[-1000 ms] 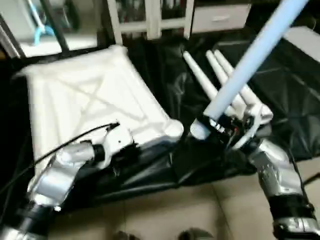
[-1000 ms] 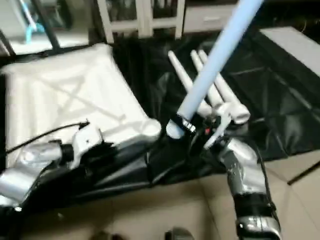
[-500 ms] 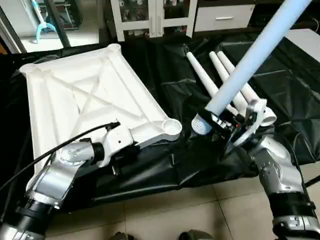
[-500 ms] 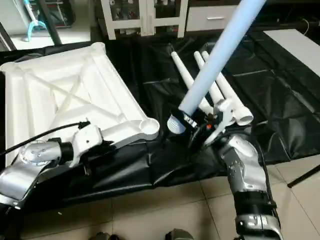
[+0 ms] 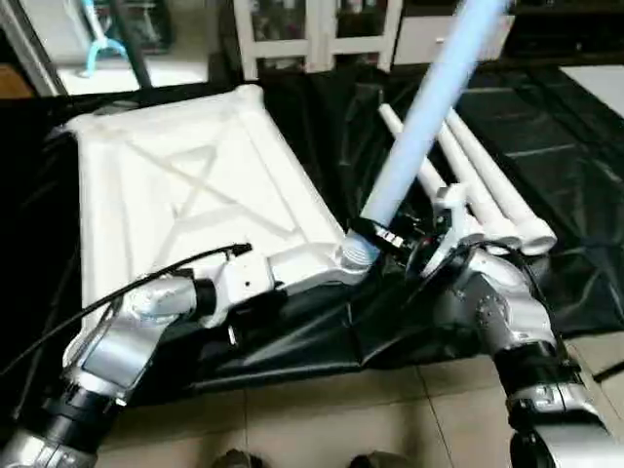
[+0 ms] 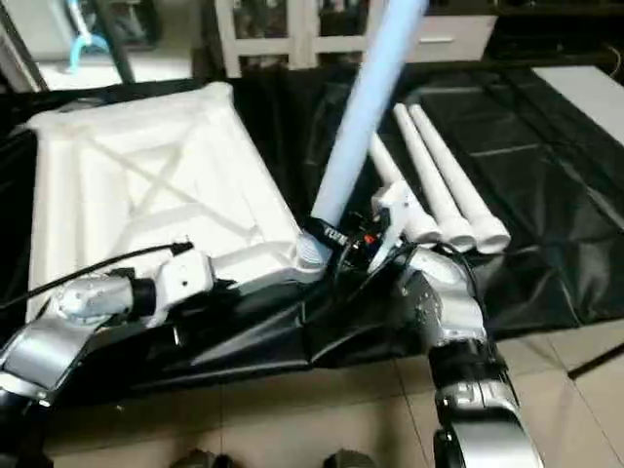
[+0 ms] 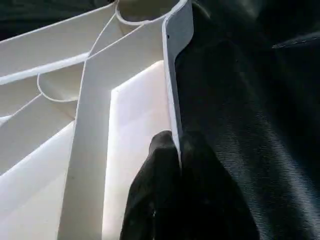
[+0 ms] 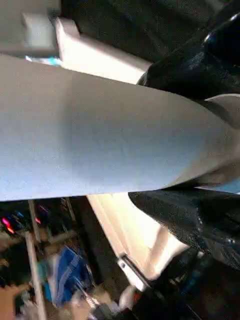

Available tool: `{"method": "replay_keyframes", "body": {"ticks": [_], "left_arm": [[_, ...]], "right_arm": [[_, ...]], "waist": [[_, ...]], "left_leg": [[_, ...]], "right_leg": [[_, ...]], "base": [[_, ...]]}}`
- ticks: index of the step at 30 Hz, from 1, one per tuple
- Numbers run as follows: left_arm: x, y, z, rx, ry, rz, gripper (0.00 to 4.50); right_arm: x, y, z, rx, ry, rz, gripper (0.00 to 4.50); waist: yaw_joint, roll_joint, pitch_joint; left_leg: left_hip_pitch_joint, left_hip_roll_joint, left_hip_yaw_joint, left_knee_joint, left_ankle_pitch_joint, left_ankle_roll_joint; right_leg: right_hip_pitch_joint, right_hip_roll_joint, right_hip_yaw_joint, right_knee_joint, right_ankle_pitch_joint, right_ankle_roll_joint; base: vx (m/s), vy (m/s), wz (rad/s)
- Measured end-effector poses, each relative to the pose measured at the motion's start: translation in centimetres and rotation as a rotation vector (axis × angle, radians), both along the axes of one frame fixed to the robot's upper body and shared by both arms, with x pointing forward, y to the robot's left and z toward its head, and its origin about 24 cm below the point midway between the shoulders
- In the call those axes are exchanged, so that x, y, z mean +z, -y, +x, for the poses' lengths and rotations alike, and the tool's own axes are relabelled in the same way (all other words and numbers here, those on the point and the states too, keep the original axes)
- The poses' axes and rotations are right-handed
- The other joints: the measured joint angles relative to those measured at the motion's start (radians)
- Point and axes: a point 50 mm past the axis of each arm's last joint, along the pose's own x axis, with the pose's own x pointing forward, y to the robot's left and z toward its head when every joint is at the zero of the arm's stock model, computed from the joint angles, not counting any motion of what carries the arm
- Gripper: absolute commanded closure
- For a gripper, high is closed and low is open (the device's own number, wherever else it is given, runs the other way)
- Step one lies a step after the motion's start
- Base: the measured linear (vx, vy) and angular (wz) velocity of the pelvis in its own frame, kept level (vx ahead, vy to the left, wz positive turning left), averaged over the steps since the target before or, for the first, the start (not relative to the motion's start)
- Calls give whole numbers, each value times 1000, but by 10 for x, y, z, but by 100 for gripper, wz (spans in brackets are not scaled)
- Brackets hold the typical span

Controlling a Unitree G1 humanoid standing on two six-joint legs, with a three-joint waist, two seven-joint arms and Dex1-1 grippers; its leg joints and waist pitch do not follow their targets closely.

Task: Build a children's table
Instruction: Insert table leg to table base

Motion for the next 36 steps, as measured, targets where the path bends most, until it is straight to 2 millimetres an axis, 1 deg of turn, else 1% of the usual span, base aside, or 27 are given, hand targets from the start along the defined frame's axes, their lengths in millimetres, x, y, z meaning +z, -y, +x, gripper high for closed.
{"method": "replay_keyframes", "body": {"ticks": [3, 6, 7, 11, 14, 22, 26, 33, 36], "left_arm": [[0, 1, 0, -5, 1, -2, 450], [0, 2, 0, -6, 1, -1, 450], [0, 2, 1, -6, 2, -3, 450], [0, 2, 1, -11, 1, -3, 450], [0, 2, 1, -12, 1, -3, 450], [0, 4, 1, -21, -2, -9, 450], [0, 4, 0, -27, -10, -13, 450], [0, 4, 0, -34, -20, -15, 450], [-1, 5, 0, -38, -25, -15, 450]], "right_arm": [[-3, -3, 1, 28, 4, -26, 258], [-1, -3, 3, 50, 12, -55, 258], [-1, -2, 3, 66, 15, -65, 258], [-2, 4, 2, 83, 35, -106, 258], [-2, 12, 5, 70, 37, -115, 258], [-5, 15, 8, 55, 8, -80, 258], [-7, 15, 7, 77, -2, -75, 259], [-3, 12, 8, 162, 80, -196, 259], [-2, 12, 8, 187, 85, -221, 259]], "waist": [[1, -7, 0], [-1, -13, 0], [0, -17, 0], [-1, -20, 0], [-1, -21, 0], [0, -21, 0], [0, -21, 0], [-1, -21, 0], [-1, -21, 0]], "left_leg": [[0, 0, 3, 0, 0, 0], [0, 0, 3, 0, 0, 0], [0, 0, 3, 0, 0, 0], [0, 0, 4, 0, 0, 0], [1, 1, 4, 0, 0, 0], [1, 1, 4, 0, 0, 1], [1, 1, 4, 0, 0, 1], [2, 1, 4, 0, -1, 2], [3, 1, 4, -1, -1, 3]], "right_leg": [[0, -1, 0, 0, 0, 0], [1, -1, 1, 0, 0, 0], [1, -1, 1, 0, 0, 0], [3, -1, 1, -1, 0, 0], [4, -1, 1, -1, 0, 0], [5, -1, 1, -3, 0, 0], [6, -1, 1, -4, 0, 0], [8, -1, 0, -6, 0, 0], [10, -1, 0, -8, 0, 0]], "base": [[0, 0, 0], [0, 0, 0], [0, 0, 0], [0, 0, 0], [0, 0, 0], [0, 0, 0], [0, 0, 0], [0, 0, 0], [0, 0, 0]]}}
